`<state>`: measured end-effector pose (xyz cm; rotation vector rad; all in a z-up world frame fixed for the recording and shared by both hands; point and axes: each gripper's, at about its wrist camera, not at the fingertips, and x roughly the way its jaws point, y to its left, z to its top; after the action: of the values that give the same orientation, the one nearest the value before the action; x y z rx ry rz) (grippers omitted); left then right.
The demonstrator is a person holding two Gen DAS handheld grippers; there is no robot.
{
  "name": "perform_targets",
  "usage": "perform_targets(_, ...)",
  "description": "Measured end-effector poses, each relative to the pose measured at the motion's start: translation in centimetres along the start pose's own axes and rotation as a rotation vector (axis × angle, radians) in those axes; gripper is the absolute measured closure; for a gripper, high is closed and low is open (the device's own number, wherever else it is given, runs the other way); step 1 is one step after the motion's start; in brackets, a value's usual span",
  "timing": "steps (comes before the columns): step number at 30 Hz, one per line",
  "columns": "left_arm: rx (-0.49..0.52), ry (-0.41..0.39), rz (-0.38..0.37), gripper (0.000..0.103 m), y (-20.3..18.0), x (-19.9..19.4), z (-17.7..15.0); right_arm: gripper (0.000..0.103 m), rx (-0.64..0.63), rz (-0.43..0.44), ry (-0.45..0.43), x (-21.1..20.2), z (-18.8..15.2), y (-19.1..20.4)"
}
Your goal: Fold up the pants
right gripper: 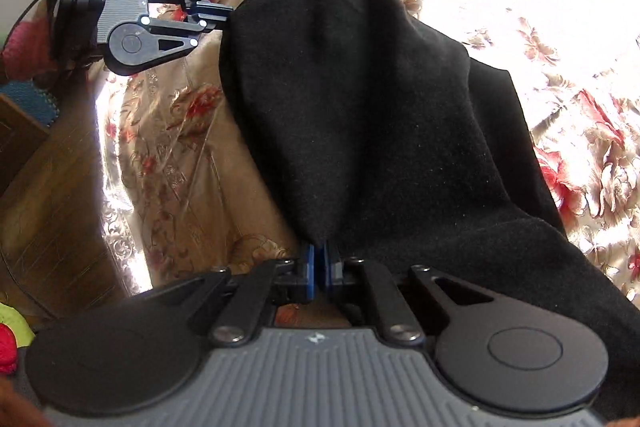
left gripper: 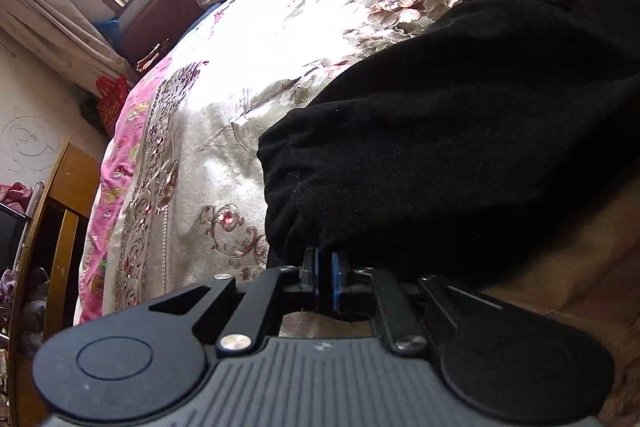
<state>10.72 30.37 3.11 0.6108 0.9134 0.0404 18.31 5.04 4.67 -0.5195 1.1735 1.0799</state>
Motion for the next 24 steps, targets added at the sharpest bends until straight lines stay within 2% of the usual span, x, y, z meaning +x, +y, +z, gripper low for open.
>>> perform_targets(2, 0.041, -0.005, 0.037, 0.08, -0.4, 0.3, -0.3, 0.097, 0.018, -0.005, 0.013, 0.5, -0.2, -0.3)
perform_targets(5, 0.097, -0.034, 0.05, 0.079, -1.3, 0.6, -0.3, 0.097, 0.009, -0.005, 0.017, 0.7, 0.0, -0.3)
perform_targets(8, 0.21, -0.06, 0.053, 0.075, -2.5, 0.9, -0.8, 0.097, 0.019, 0.0, 0.026, 0.5, 0.4, -0.6)
perform_targets(9, 0.235, -0.063, 0.037, 0.071, -3.1, 0.8, -1.0, 0.097, 0.028, 0.004, 0.029, 0.3, 0.5, -0.8)
perform_targets(11, 0.246, -0.073, 0.037, 0.055, -3.4, 0.7, -1.2, 0.097, 0.035, 0.005, 0.029, -0.1, 0.8, -1.0)
perform_targets(14, 0.23, -0.112, 0.078, 0.046, -3.7, 0.8, -0.8, 0.097, 0.014, -0.002, 0.031, -0.6, 1.1, -0.8)
perform_targets(17, 0.239, -0.138, 0.105, 0.041, -4.1, 1.9, -0.1, 0.097, 0.006, -0.002, 0.038, -0.7, 1.4, -0.8)
perform_targets(18, 0.237, -0.125, 0.108, 0.042, -3.9, 2.6, 0.1, 0.097, 0.003, -0.004, 0.04, -0.7, 1.5, -0.8)
perform_targets(20, 0.209, -0.114, 0.079, 0.055, -3.2, 3.0, 0.4, 0.097, 0.003, -0.003, 0.042, -0.7, 1.6, -0.7)
perform_targets(21, 0.206, -0.115, 0.076, 0.058, -2.7, 2.8, 0.5, 0.097, 0.002, -0.001, 0.04, -0.8, 1.7, -0.6)
perform_targets(24, 0.241, -0.138, 0.15, 0.071, -1.9, 1.3, 0.3, 0.097, -0.002, -0.002, 0.021, -1.3, 1.8, -0.2)
